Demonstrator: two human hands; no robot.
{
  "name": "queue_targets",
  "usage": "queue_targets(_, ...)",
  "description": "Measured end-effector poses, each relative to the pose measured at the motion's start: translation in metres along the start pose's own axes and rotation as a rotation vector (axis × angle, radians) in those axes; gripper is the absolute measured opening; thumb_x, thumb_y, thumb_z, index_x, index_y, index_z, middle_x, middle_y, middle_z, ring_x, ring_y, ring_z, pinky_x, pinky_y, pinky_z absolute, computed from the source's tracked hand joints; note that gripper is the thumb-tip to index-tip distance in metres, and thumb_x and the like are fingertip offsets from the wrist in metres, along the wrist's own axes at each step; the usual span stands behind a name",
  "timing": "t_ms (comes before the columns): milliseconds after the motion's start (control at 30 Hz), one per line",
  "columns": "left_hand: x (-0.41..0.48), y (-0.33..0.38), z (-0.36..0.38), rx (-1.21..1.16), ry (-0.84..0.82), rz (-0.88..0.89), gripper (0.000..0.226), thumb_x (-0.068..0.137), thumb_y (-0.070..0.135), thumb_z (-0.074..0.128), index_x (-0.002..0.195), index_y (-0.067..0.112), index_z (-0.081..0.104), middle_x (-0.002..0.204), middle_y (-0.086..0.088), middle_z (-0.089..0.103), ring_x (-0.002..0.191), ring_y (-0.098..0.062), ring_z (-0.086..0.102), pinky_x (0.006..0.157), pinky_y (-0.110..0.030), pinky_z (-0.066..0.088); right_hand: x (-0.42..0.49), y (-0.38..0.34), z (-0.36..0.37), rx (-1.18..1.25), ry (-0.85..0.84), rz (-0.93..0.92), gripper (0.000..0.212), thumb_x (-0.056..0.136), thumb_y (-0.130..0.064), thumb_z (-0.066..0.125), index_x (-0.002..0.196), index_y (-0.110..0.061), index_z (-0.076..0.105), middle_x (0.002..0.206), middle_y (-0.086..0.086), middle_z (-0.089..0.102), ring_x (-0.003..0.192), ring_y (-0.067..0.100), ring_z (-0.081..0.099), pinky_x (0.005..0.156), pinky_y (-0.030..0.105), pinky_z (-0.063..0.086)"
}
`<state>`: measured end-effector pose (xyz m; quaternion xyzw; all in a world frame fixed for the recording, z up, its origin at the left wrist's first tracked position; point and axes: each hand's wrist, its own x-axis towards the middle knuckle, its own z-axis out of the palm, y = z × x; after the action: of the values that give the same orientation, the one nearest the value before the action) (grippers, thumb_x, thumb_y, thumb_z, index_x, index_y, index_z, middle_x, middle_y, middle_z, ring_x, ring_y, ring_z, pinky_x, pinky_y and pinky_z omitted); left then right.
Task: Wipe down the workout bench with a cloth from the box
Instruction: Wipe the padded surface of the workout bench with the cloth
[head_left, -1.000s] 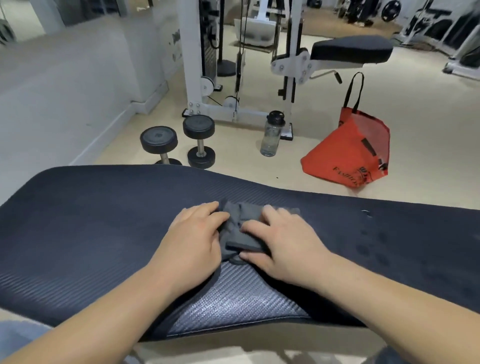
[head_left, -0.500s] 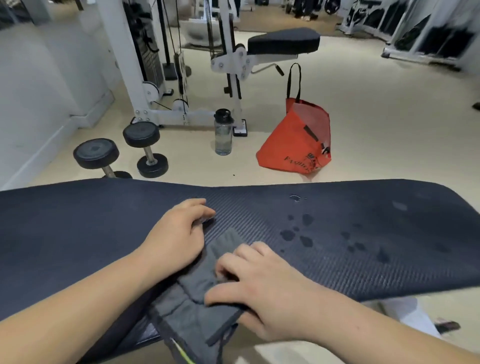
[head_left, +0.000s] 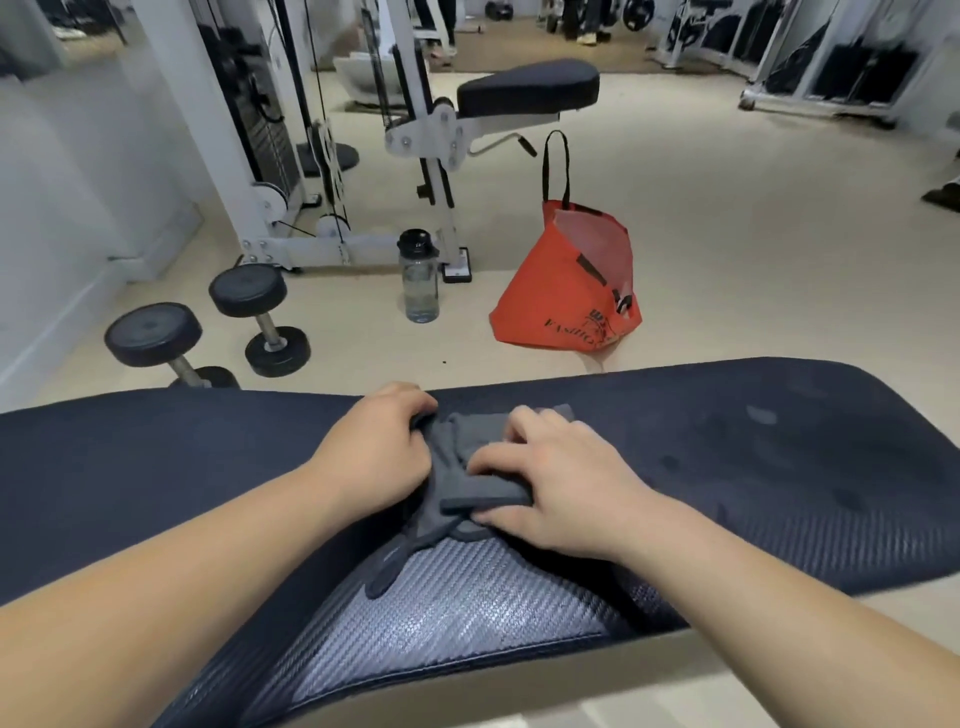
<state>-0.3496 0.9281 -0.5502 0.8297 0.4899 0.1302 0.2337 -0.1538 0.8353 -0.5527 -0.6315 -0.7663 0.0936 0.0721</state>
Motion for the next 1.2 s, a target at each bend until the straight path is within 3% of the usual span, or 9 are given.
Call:
queue_targets(100, 0.009, -0.002, 0.004, 0.1, -0.008, -0.012, 0.046, 0.084, 0.005, 0.049, 0.126, 0.013, 0.065, 0.132, -0.006, 0.063, 0.124, -0.028, 0.055, 0.104, -0.036, 0.046, 0.01, 0.024, -0.008, 0.008, 0.01, 0.097, 0.048, 0.082, -0.072, 0.058, 0.127, -0.053, 0.057, 0.111, -0.008, 0.047, 0.113, 0.02, 0.048, 0.097, 0.04, 0.042)
queue_targets(267, 0.011, -0.002, 0.009, 0.34, -0.035, 0.01, 0.036, 0.087, 0.022, 0.044, 0.117, 0.02, 0.064, 0.121, 0.002, 0.06, 0.113, -0.023, 0.05, 0.088, -0.045, 0.055, 0.024, 0.073, -0.012, -0.092, 0.12, 0.561, 0.047, 0.09, -0.07, 0.048, 0.128, -0.044, 0.057, 0.125, 0.007, 0.052, 0.123, 0.036, 0.049, 0.101, 0.047, 0.044)
queue_targets(400, 0.01, -0.003, 0.017, 0.441, -0.005, 0.036, 0.031, 0.089, 0.032, 0.039, 0.105, 0.021, 0.063, 0.113, 0.003, 0.06, 0.105, -0.022, 0.05, 0.077, -0.041, 0.057, 0.018, 0.024, -0.012, -0.042, 0.024, 0.391, 0.048, 0.087, -0.071, 0.051, 0.122, -0.039, 0.057, 0.122, 0.006, 0.05, 0.119, 0.033, 0.052, 0.094, 0.044, 0.048)
queue_targets(500, 0.012, -0.008, 0.017, 0.442, -0.011, 0.039, 0.056, 0.078, 0.041, 0.021, 0.104, 0.022, 0.067, 0.111, 0.004, 0.063, 0.103, -0.023, 0.053, 0.078, -0.043, 0.057, -0.006, -0.011, -0.011, 0.013, -0.081, 0.15, 0.047, 0.082, -0.074, 0.057, 0.119, -0.045, 0.055, 0.109, -0.007, 0.046, 0.114, 0.021, 0.053, 0.089, 0.038, 0.047)
queue_targets(600, 0.012, -0.012, 0.016, 0.425, -0.022, 0.045, 0.061, 0.079, 0.039, 0.022, 0.113, 0.022, 0.069, 0.116, 0.004, 0.064, 0.105, -0.023, 0.054, 0.081, -0.044, 0.058, -0.007, 0.026, -0.023, 0.061, -0.101, 0.323, 0.042, 0.08, -0.072, 0.063, 0.114, -0.049, 0.055, 0.104, -0.011, 0.048, 0.11, 0.018, 0.056, 0.087, 0.037, 0.049)
queue_targets(700, 0.011, -0.008, 0.015, 0.433, -0.02, 0.021, 0.043, 0.088, 0.033, 0.036, 0.116, 0.023, 0.067, 0.118, 0.005, 0.062, 0.107, -0.021, 0.052, 0.081, -0.043, 0.057, -0.005, 0.054, -0.027, -0.043, -0.021, 0.553, 0.041, 0.088, -0.068, 0.054, 0.12, -0.042, 0.053, 0.111, 0.0, 0.049, 0.115, 0.029, 0.056, 0.087, 0.043, 0.051)
queue_targets(933, 0.009, -0.002, 0.017, 0.374, 0.002, -0.028, 0.034, 0.09, 0.027, 0.046, 0.117, 0.02, 0.065, 0.117, 0.001, 0.061, 0.111, -0.024, 0.05, 0.083, -0.044, 0.056, -0.034, -0.019, -0.01, 0.014, -0.101, 0.143, 0.047, 0.083, -0.073, 0.055, 0.117, -0.042, 0.052, 0.108, -0.008, 0.049, 0.112, 0.021, 0.057, 0.086, 0.036, 0.048)
queue_targets(1133, 0.006, 0.008, 0.013, 0.294, -0.056, -0.071, 0.042, 0.092, 0.022, 0.044, 0.13, 0.017, 0.06, 0.136, 0.0, 0.055, 0.126, -0.025, 0.043, 0.097, -0.047, 0.051, -0.018, 0.049, -0.017, -0.088, 0.04, 0.506, 0.045, 0.088, -0.071, 0.052, 0.124, -0.045, 0.055, 0.108, -0.002, 0.048, 0.116, 0.028, 0.054, 0.09, 0.042, 0.049)
queue_targets(1200, 0.0, 0.015, 0.016, 0.242, -0.049, -0.051, 0.046, 0.092, 0.02, 0.045, 0.136, 0.016, 0.057, 0.151, -0.003, 0.045, 0.14, -0.026, 0.035, 0.108, -0.047, 0.046, -0.012, 0.041, -0.01, -0.08, 0.066, 0.472, 0.044, 0.089, -0.069, 0.053, 0.122, -0.04, 0.057, 0.11, 0.001, 0.049, 0.115, 0.029, 0.053, 0.089, 0.042, 0.047)
